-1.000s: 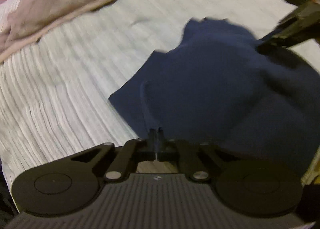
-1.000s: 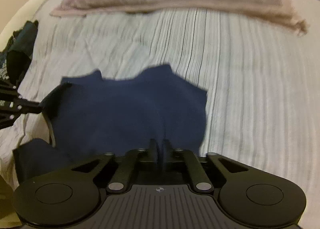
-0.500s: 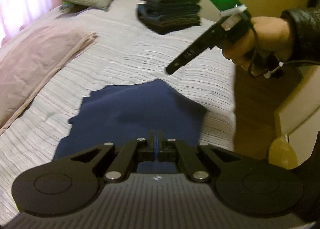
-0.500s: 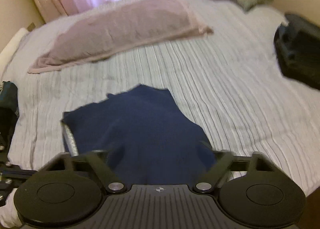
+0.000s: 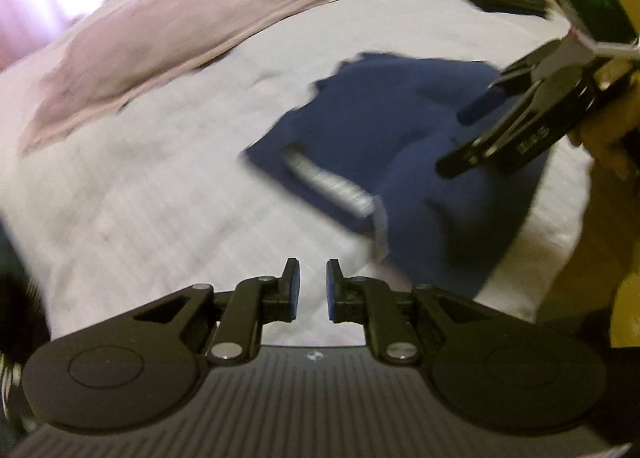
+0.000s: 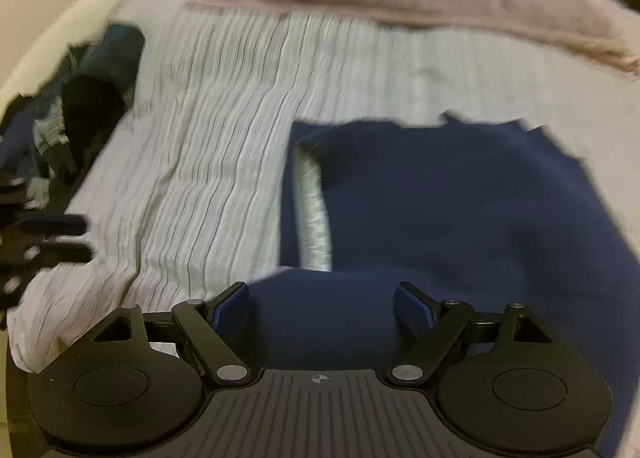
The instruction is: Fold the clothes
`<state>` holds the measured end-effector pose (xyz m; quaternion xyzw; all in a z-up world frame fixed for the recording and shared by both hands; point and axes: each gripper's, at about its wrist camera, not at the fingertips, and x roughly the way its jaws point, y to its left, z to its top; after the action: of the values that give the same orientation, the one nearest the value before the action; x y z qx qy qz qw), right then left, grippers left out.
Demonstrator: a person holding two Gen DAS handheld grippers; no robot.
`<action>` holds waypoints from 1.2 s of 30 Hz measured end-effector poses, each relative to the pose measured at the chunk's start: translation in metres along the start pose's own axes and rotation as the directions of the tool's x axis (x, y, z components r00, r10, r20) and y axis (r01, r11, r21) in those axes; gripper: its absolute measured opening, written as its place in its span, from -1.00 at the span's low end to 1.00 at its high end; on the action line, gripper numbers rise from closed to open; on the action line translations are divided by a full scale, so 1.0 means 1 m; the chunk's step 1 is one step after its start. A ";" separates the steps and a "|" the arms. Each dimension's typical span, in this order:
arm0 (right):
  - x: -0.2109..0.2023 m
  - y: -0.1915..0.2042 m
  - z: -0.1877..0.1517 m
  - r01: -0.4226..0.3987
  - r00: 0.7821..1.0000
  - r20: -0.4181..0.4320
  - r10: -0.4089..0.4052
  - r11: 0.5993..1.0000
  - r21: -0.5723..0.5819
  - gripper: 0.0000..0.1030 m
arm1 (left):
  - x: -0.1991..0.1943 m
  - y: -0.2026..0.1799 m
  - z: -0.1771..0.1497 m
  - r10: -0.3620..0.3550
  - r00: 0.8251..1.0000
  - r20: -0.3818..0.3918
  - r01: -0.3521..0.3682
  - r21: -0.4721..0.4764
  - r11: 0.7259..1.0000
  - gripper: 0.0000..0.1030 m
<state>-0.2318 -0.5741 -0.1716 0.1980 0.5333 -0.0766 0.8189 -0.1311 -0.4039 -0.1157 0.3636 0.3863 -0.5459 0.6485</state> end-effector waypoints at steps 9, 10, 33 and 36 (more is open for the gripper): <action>0.020 0.014 -0.032 0.208 0.972 -0.092 -0.218 0.973 -0.101 -0.71 | -0.009 0.011 -0.031 0.021 0.999 -0.029 -0.024 -0.093 0.995 -0.62; 0.009 0.008 -0.038 0.213 0.973 -0.073 -0.219 0.974 -0.083 -0.74 | -0.011 0.010 -0.031 0.016 1.000 -0.021 -0.018 -0.089 0.996 -0.62; -0.140 -0.114 -0.201 0.352 0.930 -0.009 -0.367 0.883 0.310 -0.75 | 0.020 -0.061 0.075 -0.201 0.973 0.116 0.171 0.228 0.959 0.13; -0.137 -0.097 -0.205 0.328 0.942 -0.010 -0.336 0.913 0.243 -0.08 | 0.036 -0.075 0.087 -0.194 0.976 0.101 0.153 0.318 0.936 0.18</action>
<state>-0.4946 -0.5914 -0.1437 0.2012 0.5326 -0.2819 0.7722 -0.1923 -0.5072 -0.1141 0.3882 0.2839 -0.6773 0.5568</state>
